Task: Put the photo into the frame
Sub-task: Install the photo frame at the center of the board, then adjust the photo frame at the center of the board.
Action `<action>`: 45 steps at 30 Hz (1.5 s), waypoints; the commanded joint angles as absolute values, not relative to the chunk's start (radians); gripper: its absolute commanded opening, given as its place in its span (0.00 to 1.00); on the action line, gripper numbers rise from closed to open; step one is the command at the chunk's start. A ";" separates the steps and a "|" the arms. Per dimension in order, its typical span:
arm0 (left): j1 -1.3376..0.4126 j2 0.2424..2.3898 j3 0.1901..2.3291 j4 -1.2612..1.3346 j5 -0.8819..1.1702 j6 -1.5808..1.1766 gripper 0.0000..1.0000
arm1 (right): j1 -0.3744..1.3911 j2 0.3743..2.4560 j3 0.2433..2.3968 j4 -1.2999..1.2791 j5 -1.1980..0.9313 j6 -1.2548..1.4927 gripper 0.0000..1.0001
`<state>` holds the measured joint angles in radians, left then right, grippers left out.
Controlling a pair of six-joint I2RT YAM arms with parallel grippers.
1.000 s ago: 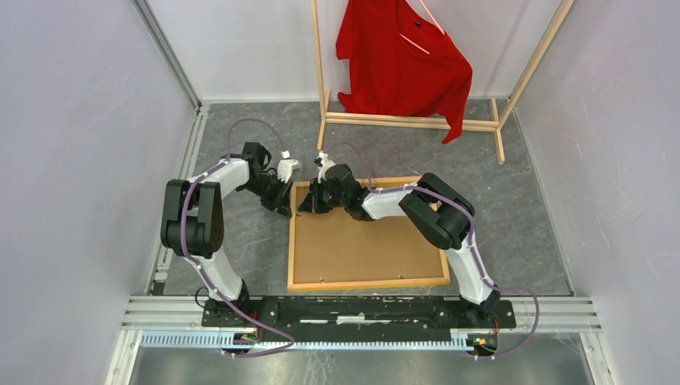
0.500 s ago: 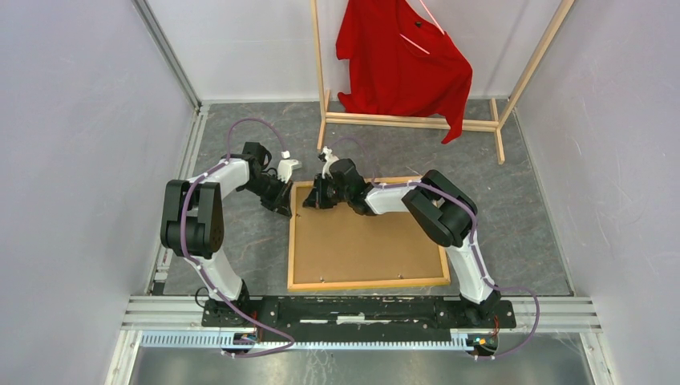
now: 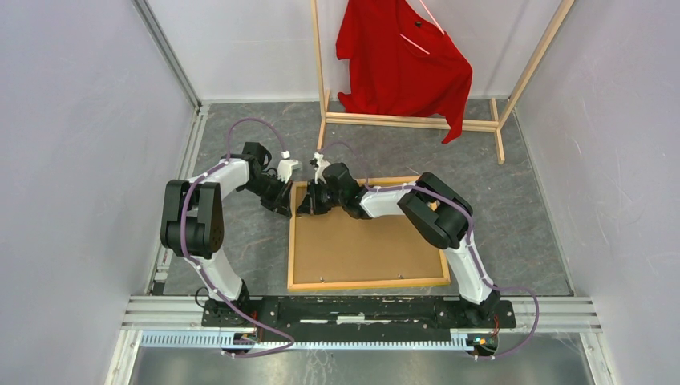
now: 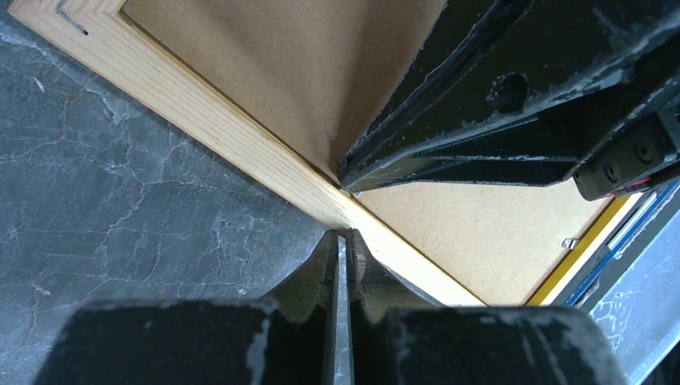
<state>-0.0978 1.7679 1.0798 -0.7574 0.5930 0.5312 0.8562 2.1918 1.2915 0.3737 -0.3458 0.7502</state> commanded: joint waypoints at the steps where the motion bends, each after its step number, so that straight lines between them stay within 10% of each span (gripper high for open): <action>1: -0.103 1.759 1.068 -0.703 0.536 0.537 0.12 | 0.865 2.201 1.309 0.377 -0.364 0.729 0.00; 19: -0.098 1.737 1.122 -0.736 0.521 0.536 0.12 | 0.738 2.037 1.311 0.285 -0.297 0.643 0.06; 30: -0.082 1.695 1.088 -0.764 0.449 0.625 0.17 | 0.469 1.445 0.810 0.079 0.044 0.499 0.94; 45: -0.297 1.578 0.854 -0.651 0.310 0.635 0.39 | 0.228 1.205 0.447 0.092 0.134 0.507 0.98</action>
